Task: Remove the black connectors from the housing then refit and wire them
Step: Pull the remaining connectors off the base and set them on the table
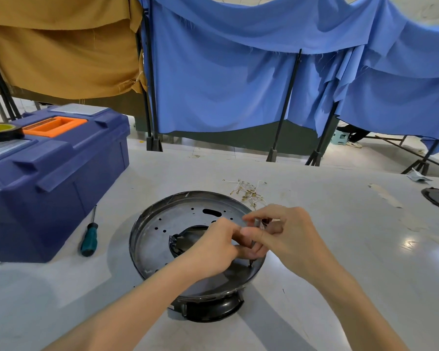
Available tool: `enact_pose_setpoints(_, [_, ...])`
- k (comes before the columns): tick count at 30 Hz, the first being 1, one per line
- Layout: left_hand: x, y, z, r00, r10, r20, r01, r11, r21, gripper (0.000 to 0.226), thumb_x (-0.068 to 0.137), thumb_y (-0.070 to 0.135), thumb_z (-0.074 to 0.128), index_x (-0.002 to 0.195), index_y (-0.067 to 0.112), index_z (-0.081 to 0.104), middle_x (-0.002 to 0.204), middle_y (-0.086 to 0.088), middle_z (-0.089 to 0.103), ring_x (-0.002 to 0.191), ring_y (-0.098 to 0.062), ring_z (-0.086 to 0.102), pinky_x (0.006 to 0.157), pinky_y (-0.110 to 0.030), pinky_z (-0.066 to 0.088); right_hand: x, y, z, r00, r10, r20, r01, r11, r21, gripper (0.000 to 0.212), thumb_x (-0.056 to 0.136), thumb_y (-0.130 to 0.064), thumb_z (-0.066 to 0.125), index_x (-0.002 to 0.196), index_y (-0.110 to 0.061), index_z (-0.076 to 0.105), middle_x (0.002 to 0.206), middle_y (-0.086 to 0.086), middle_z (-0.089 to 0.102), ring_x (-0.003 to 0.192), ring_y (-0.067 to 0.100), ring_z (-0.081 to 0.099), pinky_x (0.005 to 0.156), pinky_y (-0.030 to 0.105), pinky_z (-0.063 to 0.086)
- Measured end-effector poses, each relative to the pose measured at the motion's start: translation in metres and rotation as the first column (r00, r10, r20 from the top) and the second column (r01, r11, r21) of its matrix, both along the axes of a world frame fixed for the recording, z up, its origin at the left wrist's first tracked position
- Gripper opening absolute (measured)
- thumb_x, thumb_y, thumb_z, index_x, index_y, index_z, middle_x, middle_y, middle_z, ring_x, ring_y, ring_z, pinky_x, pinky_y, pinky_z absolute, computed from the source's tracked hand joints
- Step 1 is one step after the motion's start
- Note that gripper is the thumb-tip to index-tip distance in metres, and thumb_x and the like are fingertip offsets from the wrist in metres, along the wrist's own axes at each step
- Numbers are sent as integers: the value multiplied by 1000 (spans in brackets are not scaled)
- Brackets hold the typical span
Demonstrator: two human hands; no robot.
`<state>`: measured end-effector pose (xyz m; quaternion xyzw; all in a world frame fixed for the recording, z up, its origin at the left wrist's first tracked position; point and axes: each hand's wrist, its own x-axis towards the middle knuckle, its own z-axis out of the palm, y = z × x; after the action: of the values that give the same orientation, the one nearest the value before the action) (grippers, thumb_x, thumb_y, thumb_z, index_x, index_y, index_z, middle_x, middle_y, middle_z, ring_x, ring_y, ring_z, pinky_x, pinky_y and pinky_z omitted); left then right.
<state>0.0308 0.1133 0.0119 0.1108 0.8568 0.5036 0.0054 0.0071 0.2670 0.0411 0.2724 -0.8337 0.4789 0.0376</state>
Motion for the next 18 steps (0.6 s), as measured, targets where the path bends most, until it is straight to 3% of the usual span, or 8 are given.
enact_pose_setpoints(3, [0, 0, -1, 1000, -26, 3, 26, 1000, -5, 24, 82, -14, 58, 70, 7, 64, 76, -13, 66, 80, -12, 62, 94, -38, 51, -1, -1, -5, 997, -41, -69, 40, 999, -7, 17, 79, -14, 78, 66, -17, 68, 55, 1, 66, 51, 22, 66, 56, 37, 57])
enact_pose_setpoints(6, [-2, 0, -4, 1000, -22, 2, 22, 1000, -10, 19, 83, -8, 62, 73, 7, 67, 81, -10, 70, 87, -16, 65, 96, -40, 50, 1, -5, -14, 987, -147, -60, 143, 988, -55, 24, 78, -12, 78, 60, -14, 63, 51, 7, 64, 51, 29, 65, 56, 41, 56])
enact_pose_setpoints(9, [-3, 0, -5, 1000, 18, 25, -17, 1000, -24, 17, 82, 0, 70, 82, 17, 73, 81, 11, 70, 87, -1, 65, 88, -21, 49, 2, -7, -20, 966, -258, 13, 257, 956, -139, 25, 76, -20, 81, 61, -11, 63, 48, 4, 64, 46, 22, 65, 54, 29, 55])
enact_pose_setpoints(12, [-4, -2, -6, 998, 37, 42, -34, 997, -72, 30, 80, -7, 67, 88, 21, 73, 83, 13, 69, 83, 7, 63, 76, -9, 46, 6, -8, -25, 954, -296, 53, 300, 929, -217, 25, 78, -19, 79, 62, -10, 63, 44, 2, 62, 39, 15, 62, 47, 13, 46])
enact_pose_setpoints(15, [-4, -1, -6, 999, 40, 23, -37, 989, -140, 32, 77, -9, 66, 83, 22, 70, 73, 17, 64, 69, 15, 57, 64, -3, 42, 7, -8, -22, 961, -269, 64, 277, 935, -222, 19, 76, -20, 80, 64, -14, 66, 46, 3, 62, 41, 17, 60, 49, 18, 48])
enact_pose_setpoints(18, [-5, 0, -8, 999, 50, 20, -47, 988, -145, 23, 77, -3, 73, 91, 15, 71, 87, 10, 70, 80, 6, 62, 76, -10, 49, -2, 0, -9, 921, -386, -49, 357, 888, -291, 26, 83, -39, 71, 65, -22, 65, 52, -1, 63, 50, 21, 60, 55, 34, 52])
